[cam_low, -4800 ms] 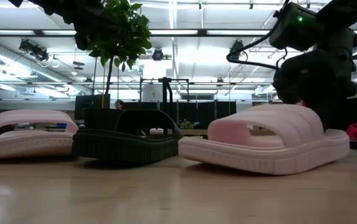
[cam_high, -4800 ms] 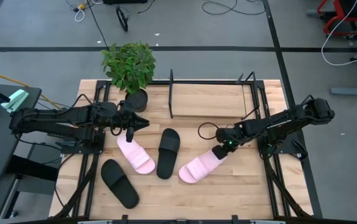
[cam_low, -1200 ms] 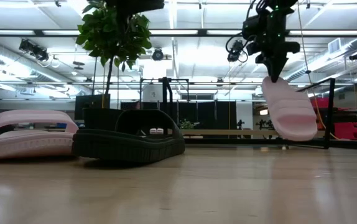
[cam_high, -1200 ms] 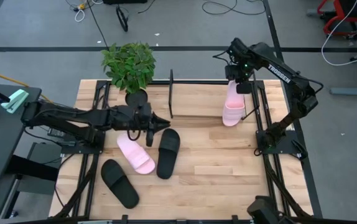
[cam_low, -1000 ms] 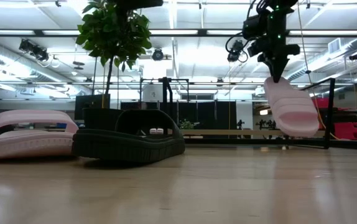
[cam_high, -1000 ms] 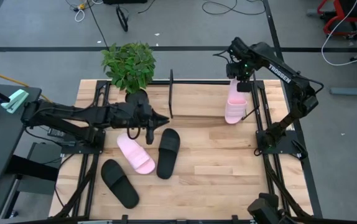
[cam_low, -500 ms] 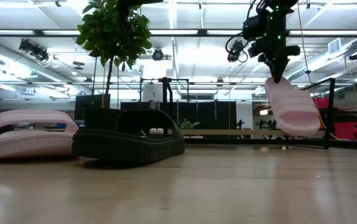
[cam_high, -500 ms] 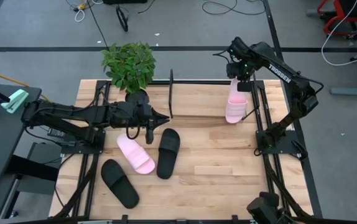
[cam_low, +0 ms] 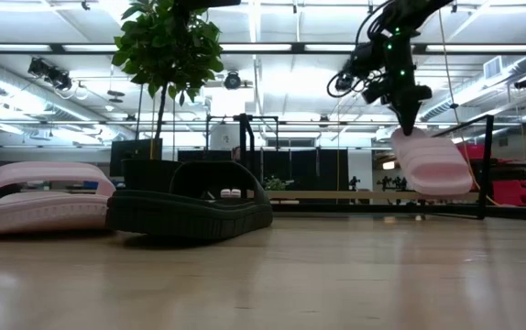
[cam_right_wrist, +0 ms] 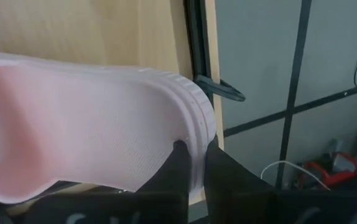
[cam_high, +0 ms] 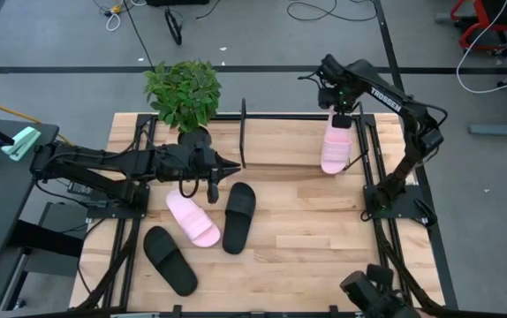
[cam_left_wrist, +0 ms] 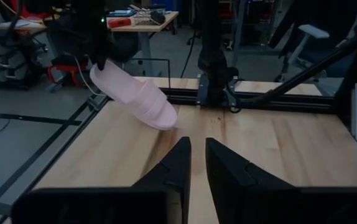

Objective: Pick and place slides into the shelf
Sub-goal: Put the right pink slide on the shelf

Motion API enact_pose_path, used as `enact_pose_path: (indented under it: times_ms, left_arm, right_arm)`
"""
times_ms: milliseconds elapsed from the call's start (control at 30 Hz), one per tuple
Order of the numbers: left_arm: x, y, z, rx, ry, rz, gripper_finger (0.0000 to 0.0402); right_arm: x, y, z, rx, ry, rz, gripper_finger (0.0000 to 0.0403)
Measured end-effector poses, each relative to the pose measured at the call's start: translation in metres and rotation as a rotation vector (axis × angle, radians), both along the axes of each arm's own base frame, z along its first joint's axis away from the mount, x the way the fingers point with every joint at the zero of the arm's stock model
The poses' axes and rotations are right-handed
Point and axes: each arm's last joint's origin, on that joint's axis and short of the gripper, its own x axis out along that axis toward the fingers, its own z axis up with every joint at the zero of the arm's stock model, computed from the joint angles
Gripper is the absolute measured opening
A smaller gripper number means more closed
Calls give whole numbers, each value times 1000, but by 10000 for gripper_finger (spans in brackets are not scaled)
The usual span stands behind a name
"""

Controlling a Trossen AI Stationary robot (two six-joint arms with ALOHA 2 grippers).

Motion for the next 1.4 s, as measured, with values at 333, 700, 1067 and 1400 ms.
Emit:
enact_pose_path:
  times_ms: [333, 700, 1067, 1400]
  left_arm:
    - [0, 0, 0, 29, 6, 2, 49]
    - [0, 3, 0, 49, 11, 9, 47]
    - [0, 3, 0, 52, 12, 8, 42]
    - [0, 3, 0, 46, 11, 10, 40]
  right_arm:
    - [13, -18, -25, -4, 14, -47, 23]
    - [20, -31, -51, 57, 33, -57, 23]
    - [15, -42, -60, 66, 21, -81, 25]
    - [8, -48, -60, 72, -3, -104, 29]
